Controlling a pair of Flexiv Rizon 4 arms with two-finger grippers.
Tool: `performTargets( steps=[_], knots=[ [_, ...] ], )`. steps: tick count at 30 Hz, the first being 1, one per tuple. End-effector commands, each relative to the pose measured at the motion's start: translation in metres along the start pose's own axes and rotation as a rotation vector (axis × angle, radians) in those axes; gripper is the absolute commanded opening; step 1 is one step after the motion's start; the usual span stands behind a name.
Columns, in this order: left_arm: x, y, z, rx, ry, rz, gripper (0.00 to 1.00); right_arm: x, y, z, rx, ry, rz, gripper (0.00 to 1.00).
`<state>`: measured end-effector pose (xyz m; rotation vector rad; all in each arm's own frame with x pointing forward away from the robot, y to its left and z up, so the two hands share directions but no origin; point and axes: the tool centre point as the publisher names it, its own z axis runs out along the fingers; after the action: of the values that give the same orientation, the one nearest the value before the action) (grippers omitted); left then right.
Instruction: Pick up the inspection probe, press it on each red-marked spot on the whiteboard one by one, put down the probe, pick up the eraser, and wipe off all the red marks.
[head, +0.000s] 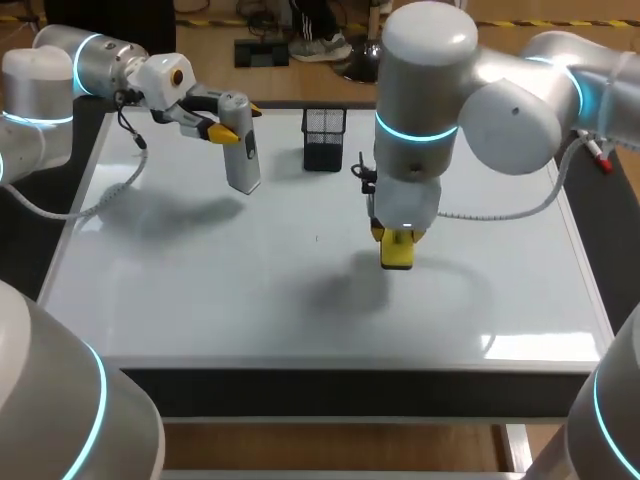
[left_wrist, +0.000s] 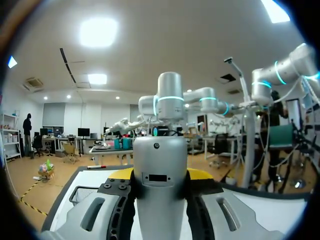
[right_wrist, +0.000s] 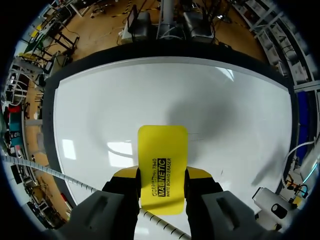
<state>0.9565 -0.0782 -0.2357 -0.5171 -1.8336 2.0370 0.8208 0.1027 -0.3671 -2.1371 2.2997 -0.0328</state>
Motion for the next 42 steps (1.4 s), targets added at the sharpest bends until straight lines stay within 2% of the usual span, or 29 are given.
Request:
performTargets(
  steps=[1, 12, 14, 23, 30, 38, 42],
  knots=[
    [-0.001, -0.001, -0.001, -0.001, 0.004, -0.002, 0.00, 0.002, 0.001, -0.001, 0.004, 0.000, -0.002, 0.00],
    [-0.001, -0.001, -0.001, -0.001, 0.004, -0.002, 0.00, 0.002, 0.001, -0.001, 0.004, 0.000, -0.002, 0.00],
    [-0.001, -0.001, -0.001, -0.001, 0.004, -0.002, 0.00, 0.000, -0.005, 0.001, 0.003, 0.003, -0.010, 0.00],
    [-0.001, -0.001, -0.001, -0.001, 0.004, -0.002, 0.00, 0.004, -0.053, -0.002, 0.024, 0.003, -0.043, 0.00],
    [-0.001, -0.001, -0.001, -0.001, 0.004, -0.002, 0.00, 0.015, -0.101, -0.002, 0.038, -0.015, -0.048, 0.00],
    [-0.001, -0.001, -0.001, -0.001, 0.004, -0.002, 0.00, 0.018, -0.150, 0.001, 0.016, 0.016, -0.073, 0.00],
    [-0.001, -0.001, -0.001, -0.001, 0.004, -0.002, 0.00, 0.017, -0.171, 0.007, -0.006, 0.006, -0.080, 0.00]
  ],
)
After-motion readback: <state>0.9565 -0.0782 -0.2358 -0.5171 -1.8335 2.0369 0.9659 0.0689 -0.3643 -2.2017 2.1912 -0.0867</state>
